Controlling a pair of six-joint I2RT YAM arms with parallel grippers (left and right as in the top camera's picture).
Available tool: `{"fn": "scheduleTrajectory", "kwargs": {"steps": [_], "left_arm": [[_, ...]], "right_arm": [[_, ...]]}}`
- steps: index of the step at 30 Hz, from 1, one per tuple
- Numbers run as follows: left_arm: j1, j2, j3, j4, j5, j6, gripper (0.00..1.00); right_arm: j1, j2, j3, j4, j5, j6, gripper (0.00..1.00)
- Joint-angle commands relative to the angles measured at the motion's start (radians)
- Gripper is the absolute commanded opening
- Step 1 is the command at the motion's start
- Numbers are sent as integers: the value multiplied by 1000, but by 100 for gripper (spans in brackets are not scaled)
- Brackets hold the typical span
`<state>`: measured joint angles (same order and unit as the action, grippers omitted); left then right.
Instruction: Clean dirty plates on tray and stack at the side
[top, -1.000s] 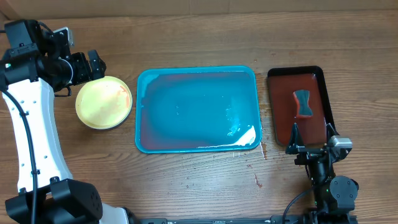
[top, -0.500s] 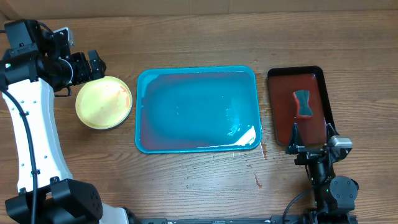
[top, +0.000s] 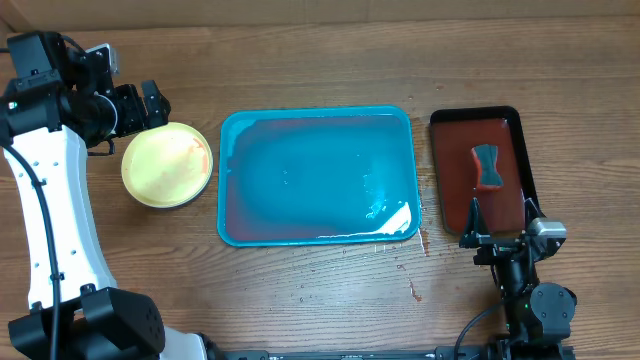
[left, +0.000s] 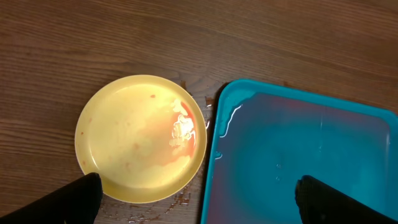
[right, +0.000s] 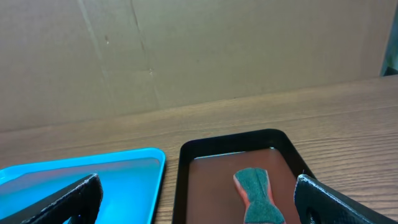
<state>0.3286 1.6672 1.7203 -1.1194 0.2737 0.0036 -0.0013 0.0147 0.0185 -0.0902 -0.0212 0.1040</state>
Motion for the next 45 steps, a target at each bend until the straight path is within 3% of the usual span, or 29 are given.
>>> {"fn": "scheduleTrajectory", "kwargs": {"steps": [1, 8, 18, 26, 41, 45], "left_arm": [[-2, 2, 8, 2, 5, 16, 100], [-2, -59, 8, 1, 5, 16, 100], [-13, -293, -4, 1, 5, 16, 100], [-104, -528, -241, 23, -37, 19, 100], [-145, -1060, -988, 816, -62, 21, 100], [-201, -1222, -1183, 995, -76, 80, 100]], "right_arm": [[-5, -12, -10, 6, 6, 0, 100], [-5, -12, -10, 6, 6, 0, 100], [-5, -12, -10, 6, 6, 0, 100], [-5, -12, -10, 6, 6, 0, 100], [-5, -12, -10, 6, 6, 0, 100], [-5, -12, -10, 6, 6, 0, 100]]}}
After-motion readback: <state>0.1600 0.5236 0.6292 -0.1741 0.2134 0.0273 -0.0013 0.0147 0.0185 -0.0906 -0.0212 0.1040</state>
